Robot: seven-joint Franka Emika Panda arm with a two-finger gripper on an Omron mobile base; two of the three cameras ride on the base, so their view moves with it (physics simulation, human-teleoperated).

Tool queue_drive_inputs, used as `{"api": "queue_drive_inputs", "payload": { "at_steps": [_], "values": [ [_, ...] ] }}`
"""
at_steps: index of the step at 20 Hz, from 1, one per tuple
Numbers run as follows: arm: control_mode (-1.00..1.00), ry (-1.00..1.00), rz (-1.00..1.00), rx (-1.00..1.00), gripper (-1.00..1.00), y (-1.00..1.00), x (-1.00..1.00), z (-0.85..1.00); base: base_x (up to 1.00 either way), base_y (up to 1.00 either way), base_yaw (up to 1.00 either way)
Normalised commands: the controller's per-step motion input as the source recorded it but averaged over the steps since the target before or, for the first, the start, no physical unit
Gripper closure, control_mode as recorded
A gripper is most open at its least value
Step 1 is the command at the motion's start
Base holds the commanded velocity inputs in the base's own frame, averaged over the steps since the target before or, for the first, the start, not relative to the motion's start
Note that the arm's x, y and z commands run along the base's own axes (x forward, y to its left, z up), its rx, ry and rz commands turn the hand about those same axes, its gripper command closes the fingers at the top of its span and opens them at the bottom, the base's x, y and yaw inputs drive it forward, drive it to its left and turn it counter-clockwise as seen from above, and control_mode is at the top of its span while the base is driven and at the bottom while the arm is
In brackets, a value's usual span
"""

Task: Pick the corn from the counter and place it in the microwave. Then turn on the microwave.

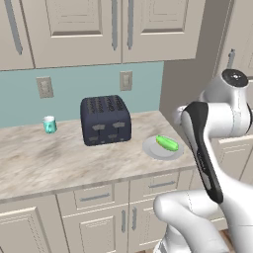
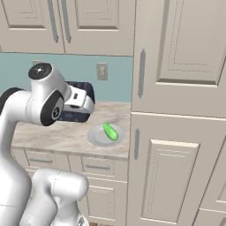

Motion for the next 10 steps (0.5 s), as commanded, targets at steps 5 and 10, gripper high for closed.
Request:
{"api": "queue_drive_inputs", "payload": {
  "at_steps": [5,10],
  "values": [
    [-1.00,0.03,0.06,-0.06,-1.00,0.01,0.04,-0.14,0.00,0.00,0.00],
    [-1.00,0.02,0.03,-0.07,-1.00,0.00,0.00,-0.15,0.00,0.00,0.00]
  ]
}}
